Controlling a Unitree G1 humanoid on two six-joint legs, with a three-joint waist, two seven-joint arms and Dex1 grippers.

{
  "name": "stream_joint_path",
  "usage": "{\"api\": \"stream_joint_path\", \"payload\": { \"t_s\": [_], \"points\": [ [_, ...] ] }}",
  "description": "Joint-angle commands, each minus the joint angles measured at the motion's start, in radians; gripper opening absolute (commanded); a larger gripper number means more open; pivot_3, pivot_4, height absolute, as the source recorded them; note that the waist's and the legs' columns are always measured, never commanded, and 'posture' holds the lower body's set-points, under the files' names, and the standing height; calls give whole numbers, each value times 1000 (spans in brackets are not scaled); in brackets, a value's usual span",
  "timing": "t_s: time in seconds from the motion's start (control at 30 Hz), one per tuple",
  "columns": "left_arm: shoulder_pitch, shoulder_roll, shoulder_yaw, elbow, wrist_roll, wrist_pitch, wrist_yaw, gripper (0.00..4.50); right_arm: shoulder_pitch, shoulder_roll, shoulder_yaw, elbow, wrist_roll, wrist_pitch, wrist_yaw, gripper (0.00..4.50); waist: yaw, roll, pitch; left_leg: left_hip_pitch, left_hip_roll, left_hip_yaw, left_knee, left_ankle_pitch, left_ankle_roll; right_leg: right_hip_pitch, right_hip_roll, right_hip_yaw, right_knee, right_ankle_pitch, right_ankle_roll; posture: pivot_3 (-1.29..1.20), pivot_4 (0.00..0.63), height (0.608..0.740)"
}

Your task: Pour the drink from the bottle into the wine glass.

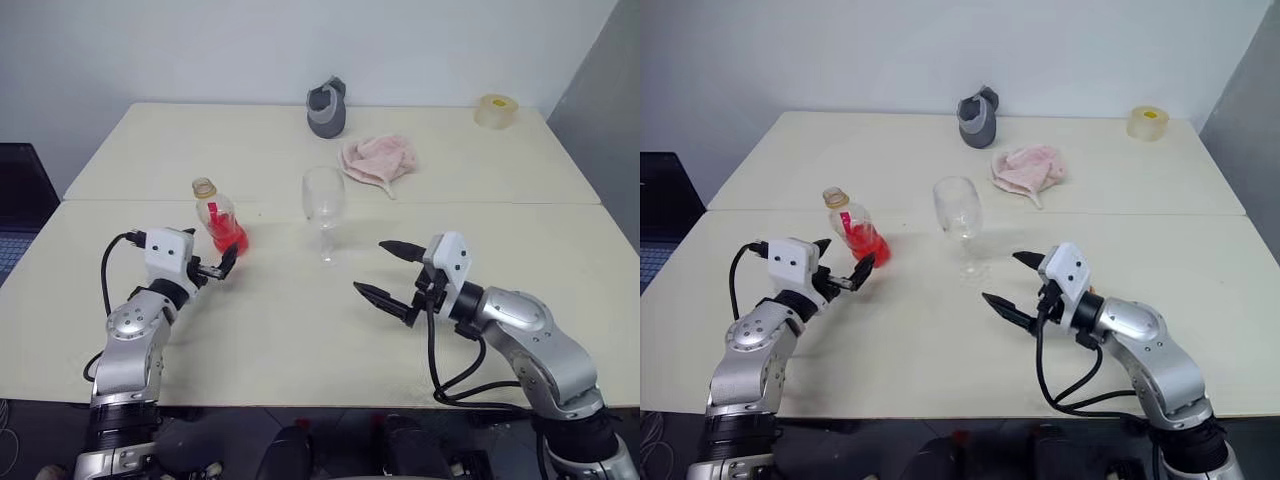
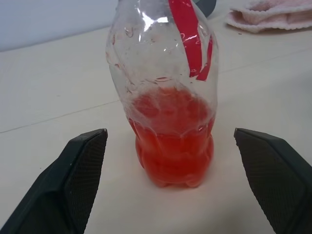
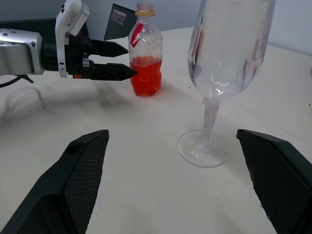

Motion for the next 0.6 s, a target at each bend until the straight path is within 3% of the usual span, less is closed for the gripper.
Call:
{"api": "stream_joint_path", "payload": {
  "t_s": [0.03,0.6],
  "points": [
    [-40,4,3,11,8,-30,8,4500,-19,-6,-6,-22,3,0,-9,4477,0,0,0,0,0,0,0,0,0,0,0,0,0,0,0,0,150,740],
    [-163,-5,-24,184,33,-118,-8,4500,7,-22,-20,-92,52,36,-14,4477,0,0,0,0,0,0,0,1,-1,0,0,-1,0,0,0,0,150,740]
  ]
}}
